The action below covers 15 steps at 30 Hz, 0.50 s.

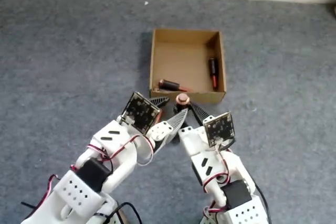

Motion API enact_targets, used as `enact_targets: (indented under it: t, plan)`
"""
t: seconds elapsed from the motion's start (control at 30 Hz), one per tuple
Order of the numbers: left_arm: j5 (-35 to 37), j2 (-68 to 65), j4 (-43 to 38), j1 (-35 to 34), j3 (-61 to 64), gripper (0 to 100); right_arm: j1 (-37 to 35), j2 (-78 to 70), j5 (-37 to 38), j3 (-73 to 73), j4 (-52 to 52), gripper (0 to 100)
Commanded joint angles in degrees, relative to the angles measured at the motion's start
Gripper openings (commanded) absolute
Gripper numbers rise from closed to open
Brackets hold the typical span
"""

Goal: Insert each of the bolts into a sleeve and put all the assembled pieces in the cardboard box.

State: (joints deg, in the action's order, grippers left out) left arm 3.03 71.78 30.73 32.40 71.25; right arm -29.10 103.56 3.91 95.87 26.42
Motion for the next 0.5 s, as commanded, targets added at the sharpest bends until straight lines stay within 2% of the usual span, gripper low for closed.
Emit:
enact_targets:
  t: [0.0, 0.13, 0.33, 0.47]
  plan:
    - [-0.7, 3.47, 10.81, -4.35, -9.45, 19, 3.3, 1.1, 0.09, 5.49, -0.31, 0.5]
    - [-0.88, 13.32, 13.01, -11.21, -9.36, 19, 3.82, 1.01, 0.09, 4.97, 6.37, 0.5]
    - [-0.88, 31.96, 18.64, -19.3, -2.51, 19, 4.44, 0.66, 0.09, -1.63, 15.43, 0.5]
    - [-0.53, 32.48, 21.98, -25.89, 0.4, 19, 6.11, 0.57, -2.37, -7.96, 20.53, 0.5]
